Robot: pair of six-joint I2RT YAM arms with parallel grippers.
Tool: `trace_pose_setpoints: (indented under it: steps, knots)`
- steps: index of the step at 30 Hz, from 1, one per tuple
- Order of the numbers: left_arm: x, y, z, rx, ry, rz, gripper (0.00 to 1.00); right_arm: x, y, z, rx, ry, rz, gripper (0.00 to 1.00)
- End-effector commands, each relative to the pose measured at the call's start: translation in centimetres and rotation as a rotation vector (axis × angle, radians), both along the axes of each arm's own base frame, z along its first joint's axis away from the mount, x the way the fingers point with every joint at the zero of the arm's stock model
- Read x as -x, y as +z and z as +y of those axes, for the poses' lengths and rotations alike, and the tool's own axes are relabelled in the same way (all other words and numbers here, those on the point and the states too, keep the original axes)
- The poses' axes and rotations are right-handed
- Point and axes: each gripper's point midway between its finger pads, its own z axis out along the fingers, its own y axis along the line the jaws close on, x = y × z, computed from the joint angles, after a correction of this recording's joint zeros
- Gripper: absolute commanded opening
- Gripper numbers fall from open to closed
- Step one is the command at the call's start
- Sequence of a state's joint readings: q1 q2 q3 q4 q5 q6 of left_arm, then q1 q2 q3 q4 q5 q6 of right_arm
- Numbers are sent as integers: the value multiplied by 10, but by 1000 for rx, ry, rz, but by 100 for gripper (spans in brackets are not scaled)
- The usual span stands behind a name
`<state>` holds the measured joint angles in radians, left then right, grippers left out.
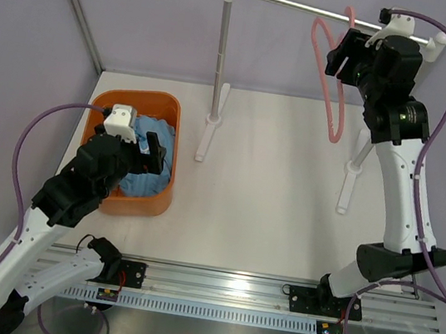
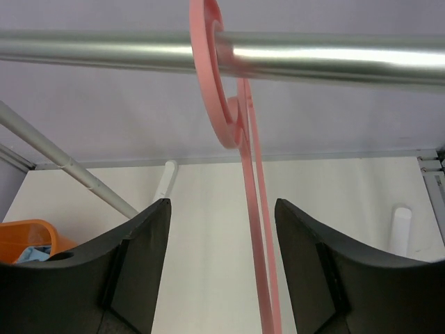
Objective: Remove the shorts from the hanger
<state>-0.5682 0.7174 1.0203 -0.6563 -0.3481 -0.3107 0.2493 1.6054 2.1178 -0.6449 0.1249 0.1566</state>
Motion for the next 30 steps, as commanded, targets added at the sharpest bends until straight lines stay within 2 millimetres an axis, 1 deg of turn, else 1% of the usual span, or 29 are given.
trace_pose_setpoints:
  steps: [1,2,3,4,5,6,7,8,9,10,11,12,13,14,15,16,17,18,19,21,23,24,26,28,30]
  knots:
    - [-5,4,-3,6,-5,-28,99,37,12,-15,-36,-42,-21,71]
    - [-5,4,-3,3,-8,-27,99,44,12,-17,-42,-41,-23,73]
    - [-5,4,-3,1,-11,-27,99,62,23,-21,-61,-40,-52,76]
    - [-5,3,-3,-5,-14,-28,99,66,10,-22,-59,-41,-29,83]
    - [-4,4,-3,-4,-19,-32,99,74,8,-23,-67,-44,-28,87]
    - [-4,3,-3,-7,-22,-31,99,88,3,-25,-75,-37,-22,92]
    - [-4,2,-4,-12,-29,-33,99,95,-1,-25,-77,-26,-15,99]
    - [-2,3,-4,-8,-35,-40,99,101,-4,-25,-78,-17,-10,99]
    - [-2,-1,-4,-10,-40,-38,99,113,-15,-23,-81,4,10,99]
    - [-1,-2,-5,-12,-44,-38,99,119,-21,-22,-85,16,19,99]
    - [0,0,-6,-2,-54,-51,99,132,-18,-23,-106,27,3,99]
    - [0,-1,-7,-1,-61,-52,99,136,-38,-15,-105,68,42,100]
    - [0,-5,-8,-3,-67,-47,99,140,-46,-13,-110,87,54,99]
    - [1,-4,-11,3,-80,-52,99,153,-45,-13,-128,99,35,99]
    - [1,-5,-11,3,-86,-55,99,157,-53,-6,-134,142,45,99]
    - [1,-8,-12,0,-89,-49,99,158,-71,-4,-129,154,76,99]
    - [1,-8,-13,1,-95,-50,99,161,-77,-4,-129,158,81,99]
    - [0,-9,-14,2,-100,-49,99,169,-78,-5,-137,162,68,99]
    - [0,-10,-15,2,-103,-48,99,169,-92,-5,-134,162,86,99]
    - [0,-11,-17,8,-111,-47,99,174,-103,-5,-133,166,92,99]
    - [0,-13,-20,16,-120,-42,99,176,-110,-6,-132,162,103,99]
    - [0,-13,-20,17,-122,-42,99,175,-117,-6,-131,162,115,100]
    - [0,-14,-20,16,-120,-38,99,175,-121,-6,-130,162,120,100]
    - [0,-16,-20,14,-118,-34,99,176,-124,-5,-131,168,111,100]
    - [0,-19,-20,12,-121,-27,99,177,-122,-5,-138,172,89,100]
